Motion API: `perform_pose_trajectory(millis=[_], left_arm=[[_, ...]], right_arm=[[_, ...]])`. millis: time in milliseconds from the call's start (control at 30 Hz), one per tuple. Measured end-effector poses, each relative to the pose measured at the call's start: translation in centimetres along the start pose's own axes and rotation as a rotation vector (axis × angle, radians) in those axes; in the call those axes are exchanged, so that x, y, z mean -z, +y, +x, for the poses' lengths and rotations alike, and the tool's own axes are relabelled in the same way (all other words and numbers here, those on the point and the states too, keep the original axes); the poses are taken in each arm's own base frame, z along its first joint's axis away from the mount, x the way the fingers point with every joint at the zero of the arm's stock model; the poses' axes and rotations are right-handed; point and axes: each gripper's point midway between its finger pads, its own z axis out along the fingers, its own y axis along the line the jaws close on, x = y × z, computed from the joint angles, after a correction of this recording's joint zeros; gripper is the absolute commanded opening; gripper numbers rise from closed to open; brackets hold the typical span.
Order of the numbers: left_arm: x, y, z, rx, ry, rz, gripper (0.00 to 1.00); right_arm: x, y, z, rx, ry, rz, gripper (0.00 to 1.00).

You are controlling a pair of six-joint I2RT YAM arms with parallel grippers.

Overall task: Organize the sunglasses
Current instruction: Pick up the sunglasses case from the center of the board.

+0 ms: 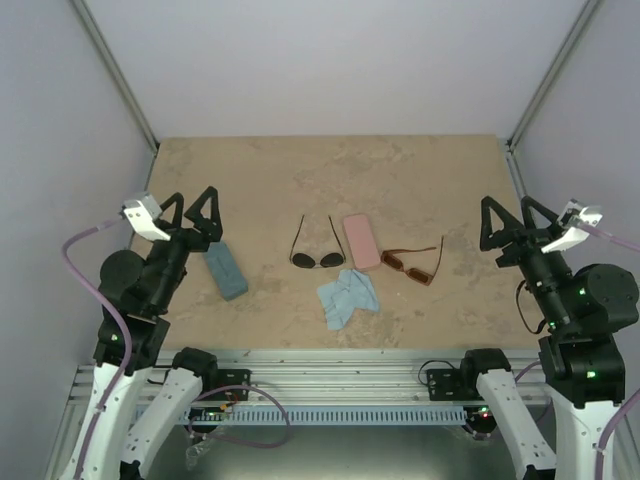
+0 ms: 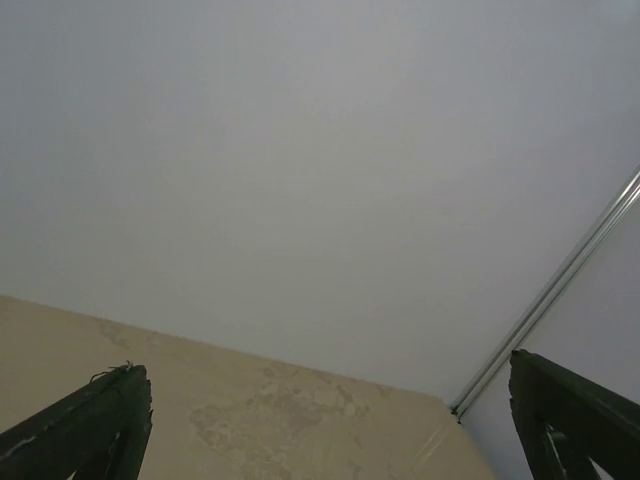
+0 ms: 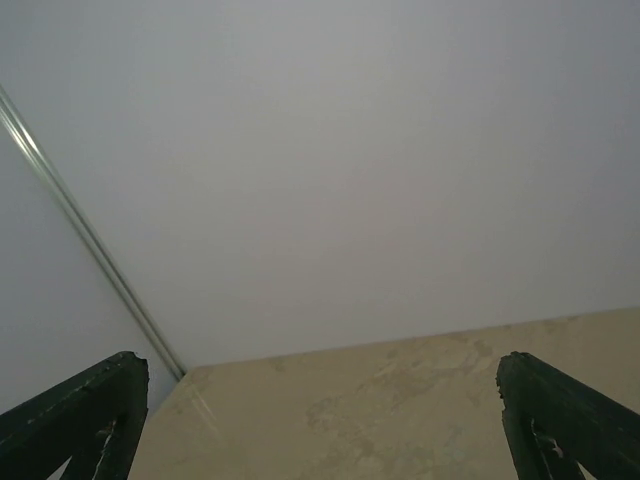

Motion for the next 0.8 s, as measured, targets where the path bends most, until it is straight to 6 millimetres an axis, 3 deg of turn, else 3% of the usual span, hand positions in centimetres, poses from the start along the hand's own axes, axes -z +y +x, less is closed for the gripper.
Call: perform_pose_trajectory(millis=[200,333,467,667,800], left_arm=[[-0.2,0.1,0.7,0.03,0.02,0.01,0.99],[-0.5,0.6,2.2,0.054,0.055,0.007,0.99],[-1.0,1.3,5.2,0.085,0.116,0.028,0.99],[-1.5,2.2,11.4,0.18,0.242,0.095,0.99],[-2.0,2.3,13.9,0.231,0.288,0.138,0.99]], right_arm=[[-0.5,-0.2,2.1,-0.05,0.063,-0.022,0.97],[-1.8,-1.3,5.3,-0.079,0.147,-0.018,0.97],[-3.8,-2.8,9.9,-0.111,0.265,-0.022,0.96],[-7.3,-5.4,18.9,-0.193,0.516,-0.009,0.95],[-8.3,-4.0,24.2,-0.185,0.673,-0.035,0.91]])
